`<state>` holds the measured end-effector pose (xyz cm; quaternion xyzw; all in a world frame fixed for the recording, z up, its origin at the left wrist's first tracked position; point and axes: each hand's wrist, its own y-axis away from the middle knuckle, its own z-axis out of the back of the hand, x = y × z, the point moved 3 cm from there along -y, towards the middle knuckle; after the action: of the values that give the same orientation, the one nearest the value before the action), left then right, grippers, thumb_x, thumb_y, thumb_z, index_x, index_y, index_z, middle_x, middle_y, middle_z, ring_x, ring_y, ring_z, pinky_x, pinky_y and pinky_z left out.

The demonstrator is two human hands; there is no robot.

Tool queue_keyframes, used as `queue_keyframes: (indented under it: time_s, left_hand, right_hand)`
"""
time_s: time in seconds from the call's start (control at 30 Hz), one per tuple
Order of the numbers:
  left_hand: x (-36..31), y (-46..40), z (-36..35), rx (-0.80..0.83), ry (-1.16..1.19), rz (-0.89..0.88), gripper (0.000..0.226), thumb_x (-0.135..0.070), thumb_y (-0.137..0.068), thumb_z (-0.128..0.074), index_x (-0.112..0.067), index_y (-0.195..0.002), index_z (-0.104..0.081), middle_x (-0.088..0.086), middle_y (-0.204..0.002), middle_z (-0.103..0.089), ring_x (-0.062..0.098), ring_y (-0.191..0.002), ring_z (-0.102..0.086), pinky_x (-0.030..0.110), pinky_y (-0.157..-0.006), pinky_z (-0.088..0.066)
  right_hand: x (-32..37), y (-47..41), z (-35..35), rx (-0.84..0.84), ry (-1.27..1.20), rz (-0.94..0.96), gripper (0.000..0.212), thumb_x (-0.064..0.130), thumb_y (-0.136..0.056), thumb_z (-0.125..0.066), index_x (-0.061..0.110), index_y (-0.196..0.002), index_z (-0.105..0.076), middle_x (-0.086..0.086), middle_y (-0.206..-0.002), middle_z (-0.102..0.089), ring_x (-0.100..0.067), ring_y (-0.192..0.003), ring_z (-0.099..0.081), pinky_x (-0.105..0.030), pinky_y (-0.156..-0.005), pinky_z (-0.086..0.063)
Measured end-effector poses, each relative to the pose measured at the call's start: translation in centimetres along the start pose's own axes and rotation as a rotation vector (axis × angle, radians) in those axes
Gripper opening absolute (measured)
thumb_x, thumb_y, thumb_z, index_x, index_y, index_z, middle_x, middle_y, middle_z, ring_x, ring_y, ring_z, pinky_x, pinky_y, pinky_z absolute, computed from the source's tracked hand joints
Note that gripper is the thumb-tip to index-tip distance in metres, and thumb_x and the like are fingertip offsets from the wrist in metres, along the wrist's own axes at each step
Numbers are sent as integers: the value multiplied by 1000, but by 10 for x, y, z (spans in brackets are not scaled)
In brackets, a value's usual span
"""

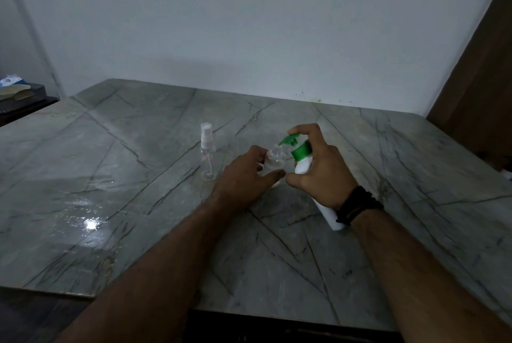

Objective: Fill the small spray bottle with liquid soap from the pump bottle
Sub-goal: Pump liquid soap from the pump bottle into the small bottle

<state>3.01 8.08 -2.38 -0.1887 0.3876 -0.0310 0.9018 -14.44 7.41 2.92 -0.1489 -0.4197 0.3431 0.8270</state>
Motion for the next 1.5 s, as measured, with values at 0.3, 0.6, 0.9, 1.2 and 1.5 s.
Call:
queue_keyframes:
  time_s: [0.3, 0.6, 0.9, 1.2, 1.5]
  left_hand:
    - [0, 0, 1, 10, 6, -5, 54, -59, -78, -66, -30, -119, -49, -7, -118, -61, 1, -89, -54, 17, -68, -43]
    - [-3, 0, 1, 21, -9, 10, 53, -57, -79, -67, -29, -120, -48, -6, -120, -60, 4, -93, -55, 21, -73, -46]
    - [-4, 0, 1, 24, -12, 13, 54, -56, -79, -67, -27, -121, -49, -5, -121, -60, 6, -94, -56, 25, -77, -49]
    - [-2, 1, 1, 19, 6, -16, 52, -59, -78, -67, -30, -117, -49, -13, -111, -57, 0, -87, -53, 13, -66, -41]
    - [-2, 1, 1, 14, 9, -14, 51, -57, -78, -67, -29, -117, -49, -11, -112, -59, 2, -90, -54, 15, -68, -42]
  right_hand:
    - [0, 1, 0, -13, 12, 0, 79, 23, -62, -78, 31, -132, -43, 9, -94, -65, -8, -70, -62, -20, -66, -46]
    - [-1, 0, 0, -19, -18, -10, 73, 23, -61, -79, 27, -126, -44, 15, -93, -64, -2, -72, -62, -14, -64, -46]
    - [-2, -1, -1, -10, -34, -15, 72, 20, -61, -81, 27, -123, -44, 15, -94, -64, -1, -74, -64, -11, -62, -46]
    - [1, 0, 0, -15, -24, -6, 76, 26, -60, -76, 31, -129, -43, 10, -95, -67, -6, -72, -63, -17, -64, -48]
    - [0, 0, 0, -24, -31, -26, 74, 26, -60, -75, 34, -127, -43, 13, -93, -65, -4, -71, -62, -14, -63, -46]
